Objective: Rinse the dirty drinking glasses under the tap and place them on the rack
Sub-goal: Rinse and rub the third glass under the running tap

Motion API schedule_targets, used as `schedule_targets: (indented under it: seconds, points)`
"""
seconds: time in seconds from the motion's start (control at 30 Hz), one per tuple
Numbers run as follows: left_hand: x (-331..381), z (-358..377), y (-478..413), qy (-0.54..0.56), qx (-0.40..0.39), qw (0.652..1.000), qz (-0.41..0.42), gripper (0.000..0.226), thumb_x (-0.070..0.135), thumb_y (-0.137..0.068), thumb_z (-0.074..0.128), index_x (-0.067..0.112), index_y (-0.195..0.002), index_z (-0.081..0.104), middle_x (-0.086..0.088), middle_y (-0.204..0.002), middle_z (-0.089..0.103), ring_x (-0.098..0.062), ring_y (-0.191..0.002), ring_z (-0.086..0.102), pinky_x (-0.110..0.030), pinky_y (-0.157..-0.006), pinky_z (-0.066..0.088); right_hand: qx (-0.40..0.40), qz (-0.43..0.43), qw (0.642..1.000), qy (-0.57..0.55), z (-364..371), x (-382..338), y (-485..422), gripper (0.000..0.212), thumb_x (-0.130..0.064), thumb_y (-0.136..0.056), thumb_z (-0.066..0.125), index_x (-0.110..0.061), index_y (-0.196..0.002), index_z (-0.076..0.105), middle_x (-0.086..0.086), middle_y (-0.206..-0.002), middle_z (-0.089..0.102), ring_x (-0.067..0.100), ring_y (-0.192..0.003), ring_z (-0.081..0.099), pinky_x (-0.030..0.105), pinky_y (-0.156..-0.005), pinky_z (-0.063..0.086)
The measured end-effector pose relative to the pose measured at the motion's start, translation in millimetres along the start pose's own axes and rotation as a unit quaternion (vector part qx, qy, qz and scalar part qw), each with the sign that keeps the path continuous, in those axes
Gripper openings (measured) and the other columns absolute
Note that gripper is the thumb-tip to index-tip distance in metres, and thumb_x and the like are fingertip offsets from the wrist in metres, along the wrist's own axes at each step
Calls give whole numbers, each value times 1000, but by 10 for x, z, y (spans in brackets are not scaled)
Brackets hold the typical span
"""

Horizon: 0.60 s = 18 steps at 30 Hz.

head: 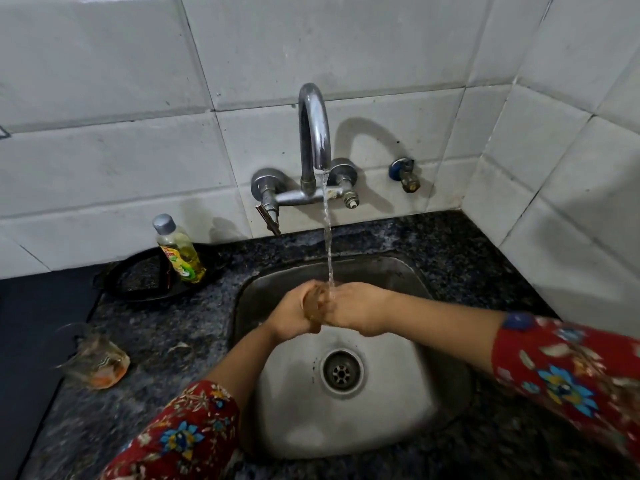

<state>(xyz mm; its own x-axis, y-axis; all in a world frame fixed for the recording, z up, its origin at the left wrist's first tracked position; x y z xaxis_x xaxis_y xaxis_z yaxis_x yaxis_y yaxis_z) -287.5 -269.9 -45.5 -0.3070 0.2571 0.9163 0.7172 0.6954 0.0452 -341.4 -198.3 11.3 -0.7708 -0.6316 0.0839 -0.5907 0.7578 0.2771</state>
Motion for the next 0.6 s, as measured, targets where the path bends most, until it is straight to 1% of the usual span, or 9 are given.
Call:
schedule_targets:
  seconds: [0.1, 0.17, 0.2, 0.27, 0.33, 0.4, 0.5, 0.57, 0.6]
  points:
    - [-126, 26, -55, -82, 5, 996, -24, 61, -6, -60, 79, 9, -114, 57, -13, -106, 66, -27, -97, 64, -22, -80, 49, -220, 58, 963, 143, 221, 86, -307, 49, -16, -90, 58, -12, -137, 45, 6, -148, 39, 26, -138, 34, 35, -111, 31]
    - [-210, 14, -70, -93, 33, 995, -25, 62, -6, -59, 80, 12, -114, 57, -9, -107, 66, -25, -99, 64, -11, -75, 46, -253, 92, 952, 147, 240, 116, -374, 45, -22, -90, 57, -13, -133, 49, 6, -143, 44, 25, -132, 41, 34, -106, 36]
    - [-213, 4, -58, -88, 46, 995, -23, 63, -5, -57, 80, 14, -113, 58, -4, -107, 66, -20, -99, 64, -11, -76, 45, -254, 123, 956, 83, 227, 133, -347, 38, -22, -91, 55, -12, -128, 54, 7, -136, 50, 26, -125, 47, 34, -102, 40]
    - [-236, -34, -33, -49, 69, 996, -26, 62, -5, -54, 79, 17, -109, 60, 1, -106, 66, -13, -98, 64, -22, -81, 49, -196, 184, 957, -111, 249, 203, -292, 29, -18, -90, 52, -8, -116, 60, 11, -119, 59, 27, -104, 56, 34, -86, 47]
    - [-267, -56, -22, 15, 68, 997, -33, 65, -7, -50, 74, 14, -109, 60, -5, -107, 67, -19, -100, 64, -34, -84, 52, -115, 169, 960, -191, 181, 208, -274, 25, -14, -88, 51, -8, -110, 62, 8, -105, 61, 25, -91, 58, 32, -74, 48]
    - [-277, -65, -44, 42, 39, 998, -37, 72, -7, -47, 73, 10, -116, 58, -12, -113, 66, -25, -106, 64, -41, -88, 52, -55, 83, 990, -102, 179, 218, -260, 28, -11, -87, 53, -13, -114, 60, 8, -115, 61, 28, -106, 59, 35, -83, 50]
    - [-301, -39, -89, -22, -21, 999, -39, 72, -6, -51, 77, 10, -119, 59, -5, -116, 65, -16, -107, 63, -33, -92, 52, -31, -48, 996, 71, 182, 210, -103, 40, -8, -88, 57, -16, -127, 54, 6, -137, 52, 27, -131, 45, 40, -109, 38]
    - [-274, 26, -77, -34, -38, 998, -35, 67, -8, -52, 76, 11, -114, 59, 0, -111, 64, -12, -102, 62, -26, -87, 52, -9, -74, 994, 85, 126, 176, -41, 37, -7, -88, 58, -11, -125, 58, 9, -133, 56, 28, -128, 48, 39, -109, 37]
    - [-238, 56, -55, -9, -25, 999, -38, 64, -7, -53, 76, 14, -111, 59, 2, -109, 64, -10, -100, 62, -22, -85, 51, -5, -43, 998, 56, 117, 156, -66, 32, -9, -89, 57, -9, -121, 60, 11, -129, 59, 29, -124, 52, 39, -107, 38]
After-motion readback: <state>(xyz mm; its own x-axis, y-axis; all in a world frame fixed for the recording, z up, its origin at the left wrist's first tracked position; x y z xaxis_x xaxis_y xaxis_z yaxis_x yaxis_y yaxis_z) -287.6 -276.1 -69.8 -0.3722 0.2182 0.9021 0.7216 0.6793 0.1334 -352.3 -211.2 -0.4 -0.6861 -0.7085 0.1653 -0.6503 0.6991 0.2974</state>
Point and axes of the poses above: each hand's wrist, its own y-axis away from the middle knuckle, its own z-axis out of the palm, x = y × z, the point moved 7 cm from there along -y, towards the middle knuckle
